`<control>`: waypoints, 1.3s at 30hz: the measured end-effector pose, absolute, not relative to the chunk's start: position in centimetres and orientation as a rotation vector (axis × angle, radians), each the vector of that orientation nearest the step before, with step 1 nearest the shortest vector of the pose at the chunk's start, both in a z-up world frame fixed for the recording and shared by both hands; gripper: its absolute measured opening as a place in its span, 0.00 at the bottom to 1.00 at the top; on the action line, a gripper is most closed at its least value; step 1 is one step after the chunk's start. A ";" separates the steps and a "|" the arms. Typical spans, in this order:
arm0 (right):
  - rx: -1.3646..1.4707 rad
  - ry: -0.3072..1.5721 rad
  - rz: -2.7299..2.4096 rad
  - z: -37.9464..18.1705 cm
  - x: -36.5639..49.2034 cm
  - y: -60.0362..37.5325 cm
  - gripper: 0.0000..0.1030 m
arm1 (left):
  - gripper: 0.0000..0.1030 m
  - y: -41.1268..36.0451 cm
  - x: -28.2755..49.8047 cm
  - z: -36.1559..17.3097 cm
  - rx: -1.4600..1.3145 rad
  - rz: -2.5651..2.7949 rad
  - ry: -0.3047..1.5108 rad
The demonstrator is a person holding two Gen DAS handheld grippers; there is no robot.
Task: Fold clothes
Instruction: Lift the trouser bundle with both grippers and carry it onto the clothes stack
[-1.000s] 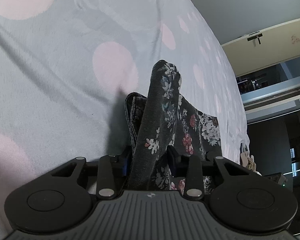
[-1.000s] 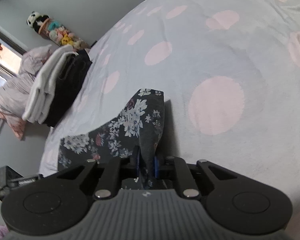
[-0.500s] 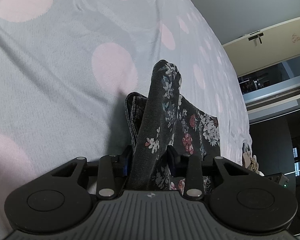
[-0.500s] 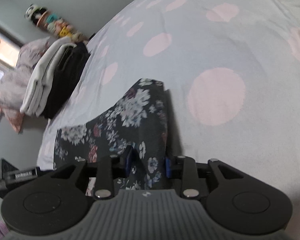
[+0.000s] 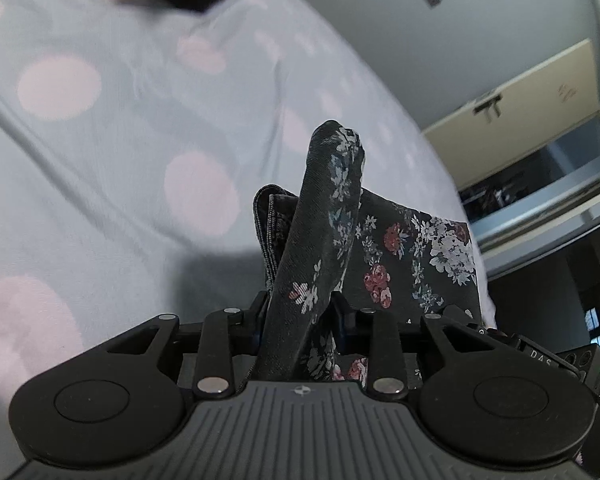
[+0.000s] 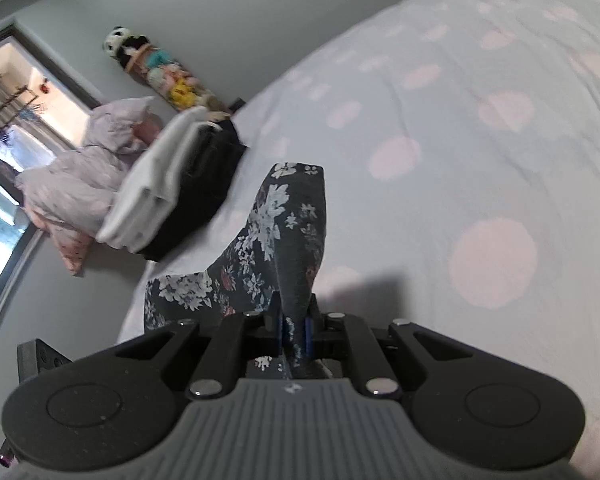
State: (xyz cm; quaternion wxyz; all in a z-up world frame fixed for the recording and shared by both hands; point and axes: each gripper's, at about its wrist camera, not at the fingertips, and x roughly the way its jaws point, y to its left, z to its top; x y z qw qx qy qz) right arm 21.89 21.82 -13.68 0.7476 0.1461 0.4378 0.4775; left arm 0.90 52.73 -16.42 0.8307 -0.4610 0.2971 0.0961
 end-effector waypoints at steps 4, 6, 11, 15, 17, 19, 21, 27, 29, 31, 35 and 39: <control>0.279 0.914 1.108 -10.3 21.1 22.9 0.11 | 0.34 53.1 -0.9 -14.3 -0.986 0.233 0.557; 0.259 0.903 1.137 -8.9 20.7 23.7 0.11 | 0.34 53.8 -1.7 -13.5 -0.999 0.247 0.536; 0.208 0.903 1.195 -6.2 20.2 27.4 0.11 | 0.34 56.3 -2.9 -10.8 -0.984 0.293 0.527; 0.192 0.925 1.251 -4.7 20.1 31.7 0.11 | 0.34 60.1 -3.1 -6.9 -0.898 0.357 0.540; 0.178 0.924 1.279 -3.9 20.2 34.5 0.11 | 0.34 62.4 -2.8 -4.7 -0.838 0.395 0.551; 0.166 0.918 1.307 -2.9 20.3 37.3 0.11 | 0.34 64.7 -2.2 -2.4 -0.780 0.432 0.560; 0.153 0.901 1.332 -1.8 20.5 40.3 0.11 | 0.34 66.9 -1.3 -0.1 -0.718 0.466 0.568; 0.113 0.823 1.384 1.4 22.9 51.0 0.11 | 0.34 74.1 2.6 5.6 -0.550 0.557 0.572; 0.070 0.772 1.399 2.5 23.8 55.4 0.11 | 0.34 76.5 3.8 6.9 -0.500 0.589 0.562; 0.040 0.726 1.410 3.5 24.7 59.3 0.11 | 0.34 79.1 5.5 7.9 -0.462 0.618 0.546; -0.006 0.663 1.418 4.4 26.7 65.9 0.11 | 0.34 84.1 8.9 8.6 -0.409 0.651 0.525; -0.038 0.628 1.413 4.3 29.0 71.3 0.11 | 0.35 87.4 11.9 7.0 -0.392 0.673 0.546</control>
